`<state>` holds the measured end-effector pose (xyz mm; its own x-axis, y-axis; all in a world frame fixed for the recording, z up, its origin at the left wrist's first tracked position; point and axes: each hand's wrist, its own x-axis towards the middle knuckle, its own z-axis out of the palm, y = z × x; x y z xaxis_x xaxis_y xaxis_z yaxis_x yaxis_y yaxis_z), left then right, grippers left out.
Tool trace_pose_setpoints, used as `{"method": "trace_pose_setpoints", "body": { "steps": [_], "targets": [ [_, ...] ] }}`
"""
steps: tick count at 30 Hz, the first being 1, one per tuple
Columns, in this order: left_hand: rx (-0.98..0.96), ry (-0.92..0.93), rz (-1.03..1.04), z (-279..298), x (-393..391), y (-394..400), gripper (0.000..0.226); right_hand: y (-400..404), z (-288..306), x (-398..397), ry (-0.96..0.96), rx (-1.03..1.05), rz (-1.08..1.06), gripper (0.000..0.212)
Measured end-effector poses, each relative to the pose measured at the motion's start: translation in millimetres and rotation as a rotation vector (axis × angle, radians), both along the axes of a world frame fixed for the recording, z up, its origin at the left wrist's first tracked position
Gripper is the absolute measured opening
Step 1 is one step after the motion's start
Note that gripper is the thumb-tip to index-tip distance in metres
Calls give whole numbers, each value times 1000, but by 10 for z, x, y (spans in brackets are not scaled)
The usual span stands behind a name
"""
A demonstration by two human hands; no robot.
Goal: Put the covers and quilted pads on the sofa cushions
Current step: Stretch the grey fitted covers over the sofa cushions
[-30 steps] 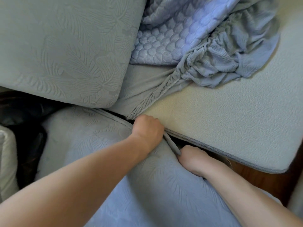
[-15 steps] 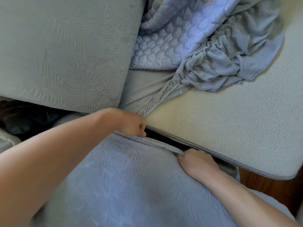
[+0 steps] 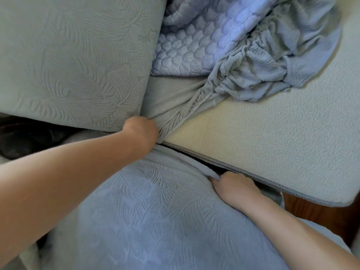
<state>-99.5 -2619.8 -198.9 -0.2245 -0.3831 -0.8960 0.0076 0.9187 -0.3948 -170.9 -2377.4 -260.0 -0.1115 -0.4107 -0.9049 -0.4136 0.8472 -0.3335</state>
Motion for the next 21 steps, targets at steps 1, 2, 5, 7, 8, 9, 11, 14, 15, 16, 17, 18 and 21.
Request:
{"method": "trace_pose_setpoints", "body": {
  "steps": [1, 2, 5, 7, 8, 9, 11, 14, 15, 16, 17, 18, 21],
  "targets": [
    [17, 14, 37, -33, 87, -19, 29, 5, -6, 3, 5, -5, 1, 56],
    [40, 46, 61, -59, 167, -40, 30, 9, -16, 0, 12, -9, -1, 56],
    [144, 173, 109, -60, 321, -179, 31, 9, -32, -3, 15, 5, -16, 56],
    [281, 167, 124, -15, 402, -314, 34, -2, -26, 5, 11, 12, -15, 55],
    [341, 156, 140, -11, 408, -371, 34, 1, -22, 0, 13, 11, -17, 55],
    [374, 145, 142, -19, 406, -412, 31, -1, -14, -3, 15, 10, -14, 55],
    [378, 138, 71, -37, 376, -409, 20, -5, -2, -9, 15, 16, -5, 56],
    [285, 203, -62, -79, 395, -329, 22, -22, 2, -11, 15, 34, -2, 55],
    [250, 239, -77, -85, 431, -296, 28, -22, 2, -14, 16, 36, -7, 55],
    [215, 296, -84, -89, 479, -278, 31, -20, 0, -11, 13, 37, -14, 54],
    [195, 378, -63, -87, 524, -262, 30, -17, 1, -6, 8, 38, -20, 52],
    [201, 500, -17, -94, 570, -231, 24, -14, 0, -3, 3, 38, -25, 51],
    [301, 685, 241, -96, 569, -189, 9, -15, 5, -17, -1, 36, -18, 51]
  ]
}}
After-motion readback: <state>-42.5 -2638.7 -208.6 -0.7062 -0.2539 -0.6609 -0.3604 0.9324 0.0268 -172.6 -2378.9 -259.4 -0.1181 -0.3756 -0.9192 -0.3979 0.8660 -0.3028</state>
